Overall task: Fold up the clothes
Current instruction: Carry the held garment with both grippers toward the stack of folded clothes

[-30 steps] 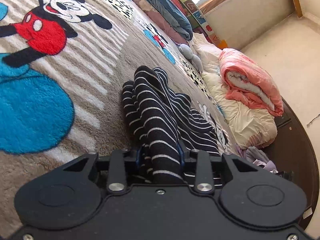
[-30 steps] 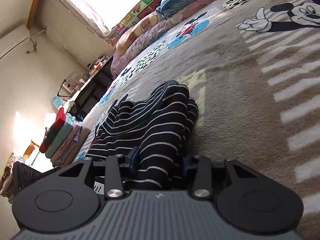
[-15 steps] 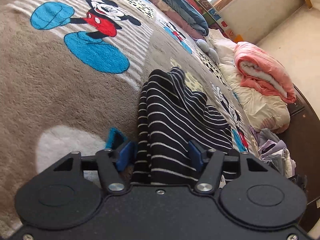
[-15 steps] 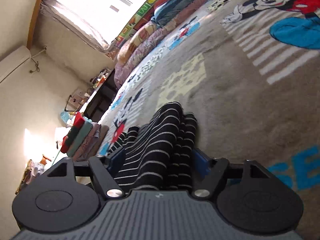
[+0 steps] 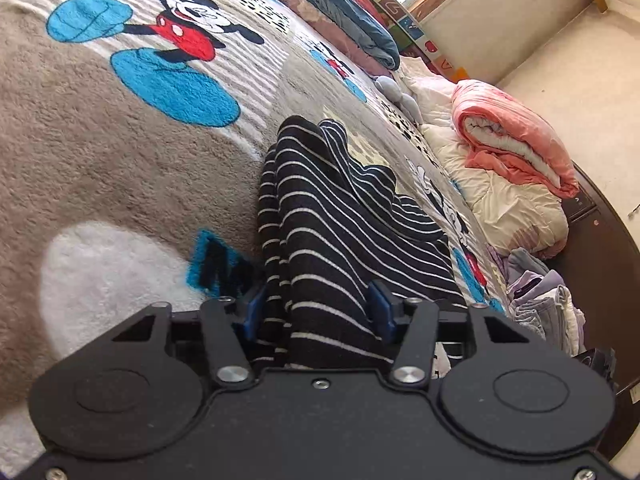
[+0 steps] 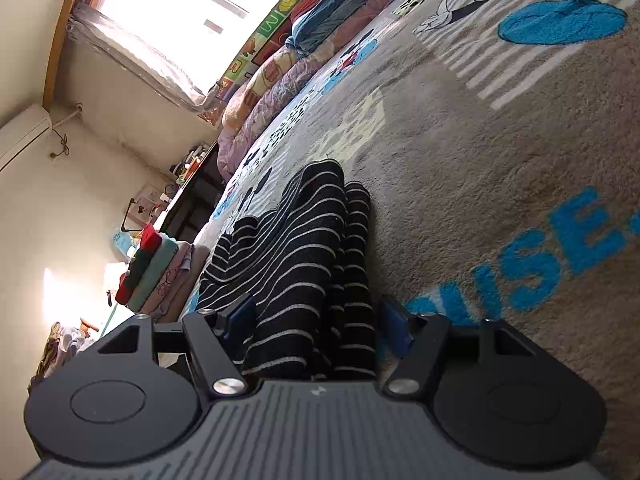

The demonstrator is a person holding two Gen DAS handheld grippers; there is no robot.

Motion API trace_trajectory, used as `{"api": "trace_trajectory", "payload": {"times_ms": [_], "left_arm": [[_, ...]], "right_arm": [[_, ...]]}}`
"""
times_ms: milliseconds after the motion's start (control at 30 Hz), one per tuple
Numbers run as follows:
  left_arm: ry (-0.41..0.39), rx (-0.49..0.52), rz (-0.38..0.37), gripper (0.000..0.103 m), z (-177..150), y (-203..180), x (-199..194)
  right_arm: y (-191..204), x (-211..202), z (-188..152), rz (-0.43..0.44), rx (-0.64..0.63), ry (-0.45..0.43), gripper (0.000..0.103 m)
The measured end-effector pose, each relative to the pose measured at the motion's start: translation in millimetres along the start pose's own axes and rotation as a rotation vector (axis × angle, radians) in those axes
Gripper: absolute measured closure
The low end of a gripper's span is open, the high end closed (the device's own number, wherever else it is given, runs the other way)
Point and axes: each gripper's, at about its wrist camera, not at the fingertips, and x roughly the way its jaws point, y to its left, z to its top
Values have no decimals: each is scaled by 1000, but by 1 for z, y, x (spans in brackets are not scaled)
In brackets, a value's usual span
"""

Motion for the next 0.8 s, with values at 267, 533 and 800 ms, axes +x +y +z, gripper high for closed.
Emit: {"api": "trace_trajectory", "payload": {"times_ms": [267, 533, 800], "left_arm": [[-101, -52, -164, 71, 22, 18, -25], [-343, -93, -190, 71, 92, 58, -85], [-603, -38, -110, 71, 176, 92, -140]], "right_arm": [[9, 7, 2, 137, 36, -50, 71], [89, 87, 43, 356, -44, -25, 71], [195, 204, 86, 524, -195, 93, 71]]}}
